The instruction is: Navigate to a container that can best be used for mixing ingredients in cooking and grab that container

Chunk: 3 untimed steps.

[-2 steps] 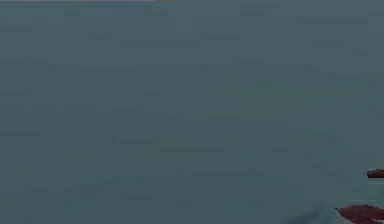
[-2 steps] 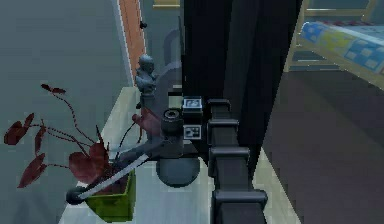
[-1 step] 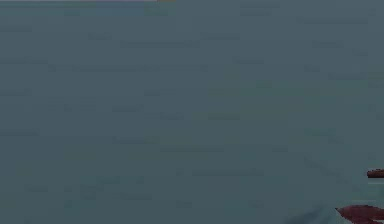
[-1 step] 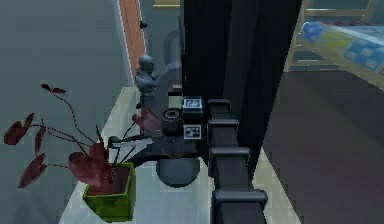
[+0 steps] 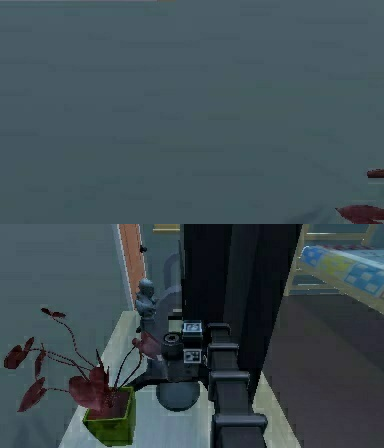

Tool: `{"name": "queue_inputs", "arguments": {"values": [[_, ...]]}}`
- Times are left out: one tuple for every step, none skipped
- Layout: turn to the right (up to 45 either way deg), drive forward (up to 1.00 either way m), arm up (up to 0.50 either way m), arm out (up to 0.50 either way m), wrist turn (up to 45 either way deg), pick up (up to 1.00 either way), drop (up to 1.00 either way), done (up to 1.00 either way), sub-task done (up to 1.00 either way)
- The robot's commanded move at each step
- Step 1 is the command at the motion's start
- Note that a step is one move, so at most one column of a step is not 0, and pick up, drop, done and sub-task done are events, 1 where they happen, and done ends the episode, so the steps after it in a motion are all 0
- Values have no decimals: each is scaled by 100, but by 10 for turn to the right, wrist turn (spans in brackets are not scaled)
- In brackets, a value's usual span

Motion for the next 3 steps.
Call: {"name": "queue_inputs", "arguments": {"values": [[0, 0, -30, 0, 0, 0, 0, 0, 0], [0, 0, 0, 0, 0, 100, 0, 0, 0], [0, 0, 10, 0, 0, 0, 0, 0, 0]]}}
